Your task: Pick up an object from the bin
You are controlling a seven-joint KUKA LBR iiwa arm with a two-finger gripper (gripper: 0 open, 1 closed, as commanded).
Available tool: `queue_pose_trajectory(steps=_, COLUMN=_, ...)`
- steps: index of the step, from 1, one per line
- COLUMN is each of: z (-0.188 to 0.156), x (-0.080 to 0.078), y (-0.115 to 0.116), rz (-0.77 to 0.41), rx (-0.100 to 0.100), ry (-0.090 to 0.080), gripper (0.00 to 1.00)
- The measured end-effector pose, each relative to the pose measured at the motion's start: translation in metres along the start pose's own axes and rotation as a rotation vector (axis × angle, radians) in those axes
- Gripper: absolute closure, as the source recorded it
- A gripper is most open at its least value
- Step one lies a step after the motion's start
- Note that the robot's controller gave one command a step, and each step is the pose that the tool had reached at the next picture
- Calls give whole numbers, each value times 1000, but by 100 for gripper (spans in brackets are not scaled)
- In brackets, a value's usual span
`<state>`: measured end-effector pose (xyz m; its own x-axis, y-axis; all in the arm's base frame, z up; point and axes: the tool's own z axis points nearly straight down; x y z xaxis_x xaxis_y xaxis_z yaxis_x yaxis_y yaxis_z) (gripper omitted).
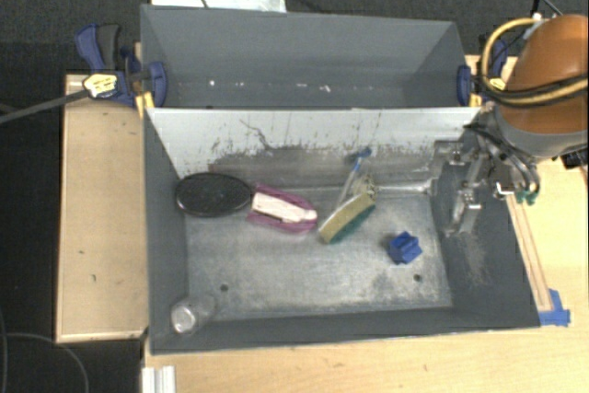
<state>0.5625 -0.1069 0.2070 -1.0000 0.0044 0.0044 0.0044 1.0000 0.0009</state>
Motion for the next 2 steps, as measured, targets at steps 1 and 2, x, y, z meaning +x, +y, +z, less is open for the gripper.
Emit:
queue_pose_trajectory(steps=1, z=141, x=50, y=24, rz=-42, rx=-1, ry=2, gripper=0)
queue_pose_trajectory(steps=2, z=106, x=52, y=13, rz=79, rx=1, ry=-11, gripper=0)
